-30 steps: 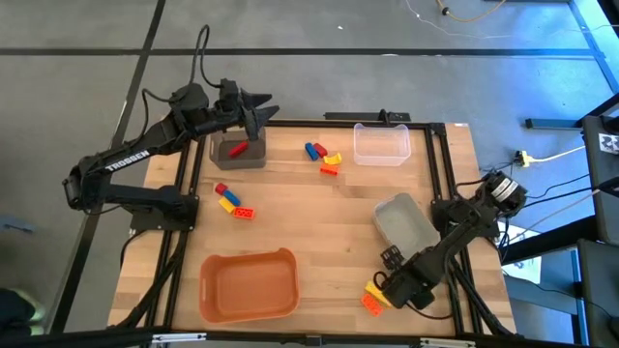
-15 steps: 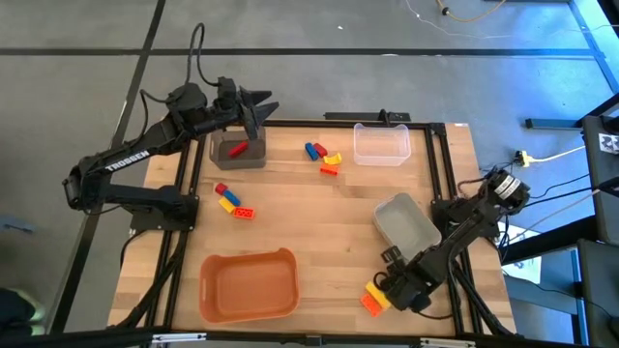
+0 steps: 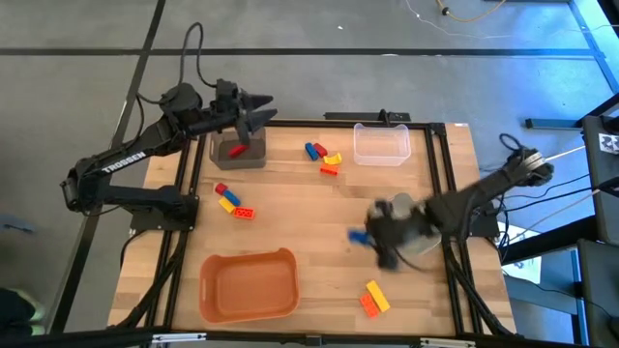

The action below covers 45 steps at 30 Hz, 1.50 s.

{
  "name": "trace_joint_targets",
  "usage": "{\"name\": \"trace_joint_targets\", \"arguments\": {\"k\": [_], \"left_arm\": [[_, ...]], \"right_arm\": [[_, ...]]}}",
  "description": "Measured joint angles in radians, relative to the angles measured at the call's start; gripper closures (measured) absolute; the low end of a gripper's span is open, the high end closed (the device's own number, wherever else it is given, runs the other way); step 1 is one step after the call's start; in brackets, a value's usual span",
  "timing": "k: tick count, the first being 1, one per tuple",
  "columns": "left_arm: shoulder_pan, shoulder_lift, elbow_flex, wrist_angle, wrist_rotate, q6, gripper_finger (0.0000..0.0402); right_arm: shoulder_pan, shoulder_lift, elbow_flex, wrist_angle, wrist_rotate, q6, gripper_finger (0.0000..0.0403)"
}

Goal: Sort & place blocks by color
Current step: Put the bottom blue game piece into the transparent bin

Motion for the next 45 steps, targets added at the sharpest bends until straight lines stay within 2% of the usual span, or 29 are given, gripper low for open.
{"name": "trace_joint_targets", "arguments": {"k": [2, 6, 9, 13, 17, 23, 31, 34, 39, 42, 45], "left_arm": [[-0.004, 0.0, 0.0, -0.001, 0.045, 0.0, 0.0154], [-0.041, 0.0, 0.0, -0.005, 0.069, 0.032, 0.0154], [-0.094, 0.0, 0.0, -0.041, 0.071, 0.111, 0.0154], [-0.152, 0.0, -0.007, -0.046, 0.048, 0.153, 0.0154], [-0.228, 0.0, -0.072, 0.038, -0.016, 0.136, 0.0154], [-0.308, 0.001, -0.2, 0.289, -0.146, 0.097, 0.0154], [-0.339, 0.001, -0.221, 0.321, -0.194, 0.096, 0.0154], [-0.339, 0.001, -0.221, 0.321, -0.218, 0.094, 0.0154], [-0.339, 0.001, -0.221, 0.32, -0.271, 0.07, 0.0154], [-0.339, 0.001, -0.221, 0.32, -0.279, 0.07, 0.0154], [-0.339, 0.001, -0.221, 0.319, -0.279, 0.07, 0.0154]], "right_arm": [[-0.118, -0.008, 0.0, 0.14, -0.012, -0.058, 0.0261], [-0.321, 0.002, 0.0, 0.438, -0.18, -0.139, 0.0261], [-0.43, 0.017, 0.0, 0.618, -0.285, -0.154, 0.0261], [-0.521, 0.038, 0.0, 0.771, -0.366, -0.168, 0.0261], [-0.568, 0.042, 0.0, 0.827, -0.43, -0.165, 0.0261], [-0.597, 0.035, 0.0, 0.831, -0.496, -0.149, 0.0261], [-0.598, 0.035, 0.0, 0.82, -0.496, -0.167, 0.0261], [-0.605, 0.035, 0.025, 0.728, -0.385, -0.174, 0.0261], [-0.708, 0.056, 0.214, 0.242, -0.151, -0.169, 0.0261], [-0.837, 0.112, 0.311, -0.045, -0.121, -0.17, 0.0261], [-0.969, 0.18, 0.325, -0.243, -0.131, -0.168, 0.0261]]}}
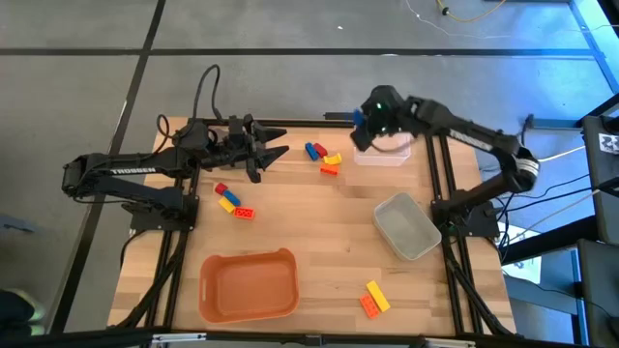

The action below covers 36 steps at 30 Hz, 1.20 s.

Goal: Sort & place blocks by color
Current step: Put the bottom blue game piece into the transparent bin

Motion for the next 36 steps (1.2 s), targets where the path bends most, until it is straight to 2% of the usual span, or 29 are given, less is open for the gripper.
{"name": "trace_joint_targets", "arguments": {"k": [3, 8, 15, 19, 23, 25, 29, 31, 36], "left_arm": [[0.0, 0.0, 0.0, 0.0, 0.0, 0.0, 0.0154], [0.0, 0.0, 0.0, 0.0, 0.0, 0.0, 0.0154], [0.0, 0.0, 0.0, 0.0, -0.007, 0.008, 0.0154], [0.0, 0.0, 0.0, 0.0, -0.026, 0.008, 0.0154], [0.0, 0.0, 0.0, 0.0, -0.026, 0.008, 0.0154], [0.0, 0.0, 0.0, 0.0, -0.026, 0.008, 0.0154], [0.0, 0.0, 0.0, 0.0, -0.026, 0.009, 0.0154], [0.0, 0.0, 0.0, 0.0, -0.026, 0.009, 0.0154], [0.0, 0.0, 0.0, 0.0, -0.026, 0.009, 0.0154]], "right_arm": [[-0.108, 0.069, -0.054, -0.092, -0.004, 0.001, 0.0261], [-0.226, 0.157, -0.183, -0.035, -0.089, 0.058, 0.0261], [-0.257, 0.212, -0.273, 0.112, -0.114, 0.196, 0.0261], [-0.259, 0.256, -0.292, 0.128, -0.11, 0.295, 0.0261], [-0.258, 0.271, -0.292, 0.146, -0.111, 0.32, 0.0261], [-0.258, 0.271, -0.292, 0.169, -0.11, 0.32, 0.0241], [-0.258, 0.271, -0.292, 0.165, -0.11, 0.321, 0.0145], [-0.258, 0.271, -0.29, 0.164, -0.111, 0.317, 0.0114], [-0.258, 0.238, -0.257, 0.158, -0.136, 0.221, 0.009]]}}
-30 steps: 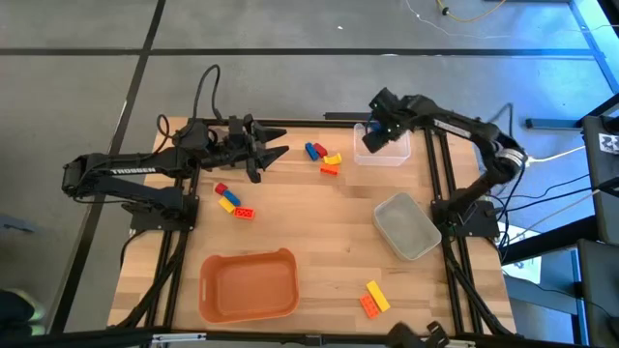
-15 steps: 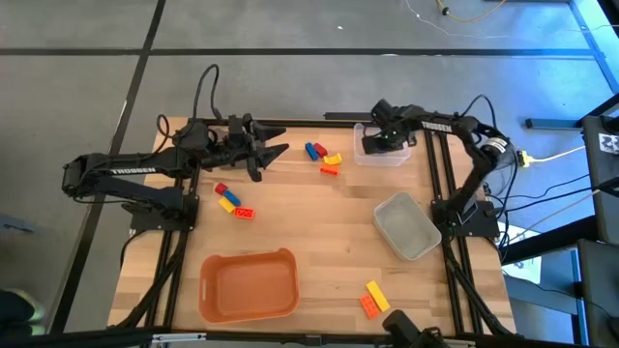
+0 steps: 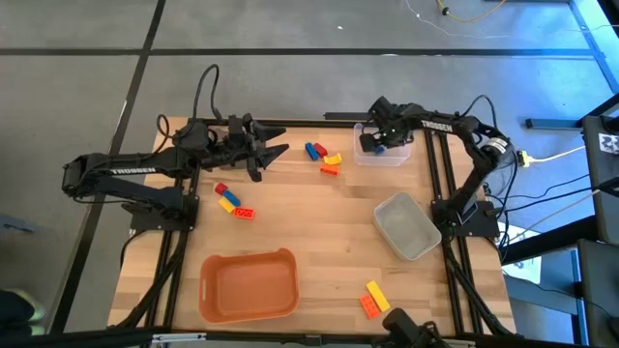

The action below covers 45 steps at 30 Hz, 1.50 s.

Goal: Sort & place blocks by color
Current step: Put the bottom blue game piece into the transparent bin

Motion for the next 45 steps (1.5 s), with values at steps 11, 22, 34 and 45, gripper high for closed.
{"name": "trace_joint_targets", "arguments": {"k": [11, 22, 34, 45], "left_arm": [[0.019, 0.0, 0.0, -0.004, 0.011, -0.001, 0.0154], [0.019, 0.0, 0.0, -0.041, 0.097, -0.009, 0.0154], [0.019, 0.0, 0.0, -0.048, 0.108, -0.048, 0.0154], [0.061, 0.017, 0.161, -0.791, 0.038, -0.051, 0.0154]], "right_arm": [[0.166, -0.472, -0.08, 0.096, -0.182, -0.155, 0.0094], [0.588, -0.802, -0.431, 0.843, -0.121, 0.043, 0.0093], [0.671, -0.798, -0.423, 0.887, 0.008, -0.039, 0.0093], [0.671, -0.798, -0.422, 0.886, 0.009, -0.033, 0.0093]]}}
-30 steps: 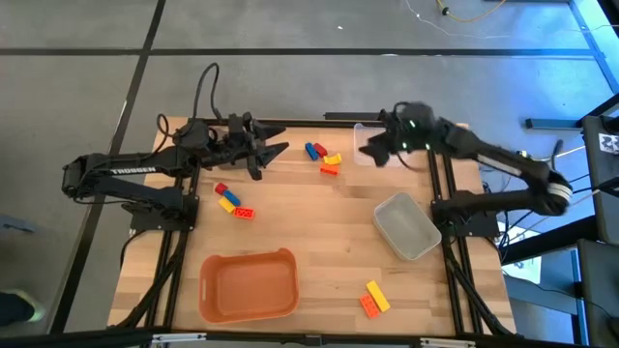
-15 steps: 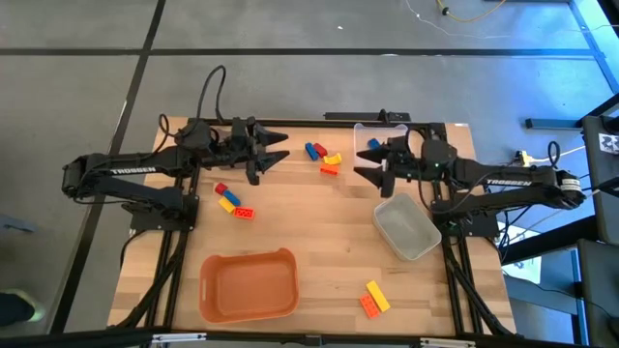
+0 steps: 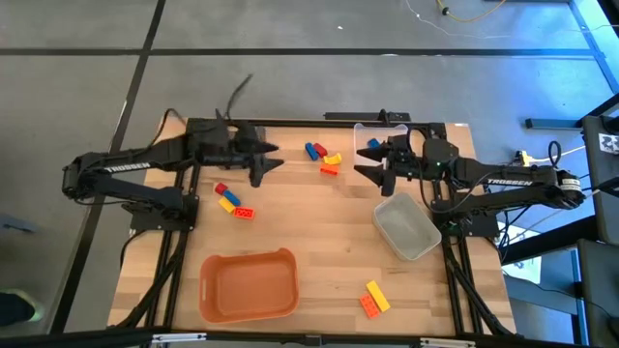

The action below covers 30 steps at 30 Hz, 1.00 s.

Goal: Sort & place blocks by color
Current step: Put the bottom blue game piece into the transparent bin

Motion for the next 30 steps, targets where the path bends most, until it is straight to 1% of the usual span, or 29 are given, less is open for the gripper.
{"name": "trace_joint_targets", "arguments": {"k": [3, 6, 8, 9, 13, 22, 26, 30], "left_arm": [[0.036, 0.038, 0.028, -0.331, 0.022, 0.124, 0.0154], [0.05, 0.059, 0.009, -0.515, 0.054, 0.343, 0.0154], [0.05, 0.074, -0.025, -0.614, 0.034, 0.487, 0.0154], [0.05, 0.083, -0.046, -0.638, 0.018, 0.549, 0.0154], [0.051, 0.107, -0.134, -0.646, -0.004, 0.703, 0.0154], [0.013, 0.202, -0.262, -0.579, -0.005, 0.878, 0.0154], [0.01, 0.252, -0.287, -0.513, -0.011, 0.886, 0.0154], [0.01, 0.308, -0.294, -0.5, -0.003, 0.888, 0.0154]], "right_arm": [[0.0, 0.0, 0.0, -0.001, 0.0, -0.001, 0.0093], [0.0, 0.0, 0.0, -0.002, 0.0, -0.002, 0.0093], [0.0, 0.0, 0.0, -0.005, 0.0, -0.003, 0.0093], [0.0, 0.0, 0.0, -0.006, 0.001, -0.007, 0.0093], [0.0, 0.0, 0.0, -0.008, 0.002, -0.032, 0.0093], [0.0, 0.0, 0.001, -0.037, 0.002, -0.031, 0.0093], [0.0, 0.0, 0.001, -0.037, 0.002, -0.031, 0.0093], [-0.001, 0.0, 0.001, -0.037, 0.002, -0.028, 0.0093]]}}
